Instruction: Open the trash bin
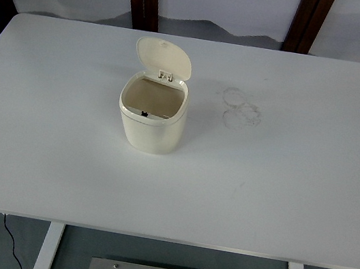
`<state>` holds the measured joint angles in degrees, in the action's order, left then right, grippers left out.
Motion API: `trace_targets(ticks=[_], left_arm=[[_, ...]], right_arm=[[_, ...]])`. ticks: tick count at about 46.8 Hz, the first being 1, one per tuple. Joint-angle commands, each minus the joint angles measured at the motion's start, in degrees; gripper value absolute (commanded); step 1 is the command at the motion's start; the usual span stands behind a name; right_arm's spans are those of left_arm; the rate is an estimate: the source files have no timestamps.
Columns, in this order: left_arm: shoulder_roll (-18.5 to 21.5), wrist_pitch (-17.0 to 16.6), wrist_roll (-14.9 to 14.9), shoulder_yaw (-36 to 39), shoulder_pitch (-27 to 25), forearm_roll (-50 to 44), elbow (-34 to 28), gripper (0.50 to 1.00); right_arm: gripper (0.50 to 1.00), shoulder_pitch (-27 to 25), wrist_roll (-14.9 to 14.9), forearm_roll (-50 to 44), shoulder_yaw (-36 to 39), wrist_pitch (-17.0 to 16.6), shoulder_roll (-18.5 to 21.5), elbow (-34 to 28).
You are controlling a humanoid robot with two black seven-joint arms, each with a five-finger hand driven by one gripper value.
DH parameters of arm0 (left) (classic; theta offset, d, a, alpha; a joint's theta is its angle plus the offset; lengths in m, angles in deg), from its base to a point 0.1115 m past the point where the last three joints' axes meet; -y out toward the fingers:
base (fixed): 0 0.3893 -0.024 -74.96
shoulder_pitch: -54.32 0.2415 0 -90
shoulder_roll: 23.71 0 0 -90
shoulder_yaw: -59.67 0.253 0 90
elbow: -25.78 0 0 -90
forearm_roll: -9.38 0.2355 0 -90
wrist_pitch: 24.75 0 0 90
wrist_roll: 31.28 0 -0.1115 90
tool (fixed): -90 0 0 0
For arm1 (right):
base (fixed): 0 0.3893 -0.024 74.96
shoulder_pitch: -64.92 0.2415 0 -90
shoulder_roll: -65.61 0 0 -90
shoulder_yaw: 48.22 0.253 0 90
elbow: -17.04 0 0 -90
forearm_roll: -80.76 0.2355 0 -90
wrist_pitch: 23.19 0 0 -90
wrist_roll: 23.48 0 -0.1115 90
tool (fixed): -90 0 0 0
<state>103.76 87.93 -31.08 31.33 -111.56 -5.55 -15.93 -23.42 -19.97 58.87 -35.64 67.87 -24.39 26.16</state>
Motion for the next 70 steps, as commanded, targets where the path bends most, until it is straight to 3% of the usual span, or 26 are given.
trace_targets(ticks=[1, 11, 22, 35, 70], left_arm=[[-0.2, 0.0, 0.1, -0.1, 1.3, -1.3, 1.5, 1.0], [-1.3, 0.0, 0.1, -1.0, 4.9, -3.3, 2.9, 1.0], [-1.3, -0.1, 0.1, -8.8, 12.0, -3.4, 3.0, 1.0], [-2.7, -3.3, 0.1, -8.9, 17.2, -3.3, 3.0, 1.0], [-2.8, -3.5, 0.1, -8.8, 19.4, -3.2, 3.0, 1.0]], right_arm=[[0.995, 0.0, 0.0, 0.0, 0.0, 0.0, 0.0, -0.1], [0.995, 0.0, 0.0, 0.0, 0.0, 0.0, 0.0, -0.1], [0.995, 0.0, 0.0, 0.0, 0.0, 0.0, 0.0, -0.1], [0.995, 0.0, 0.0, 0.0, 0.0, 0.0, 0.0, -0.1], [0.995, 0.0, 0.0, 0.0, 0.0, 0.0, 0.0, 0.0]])
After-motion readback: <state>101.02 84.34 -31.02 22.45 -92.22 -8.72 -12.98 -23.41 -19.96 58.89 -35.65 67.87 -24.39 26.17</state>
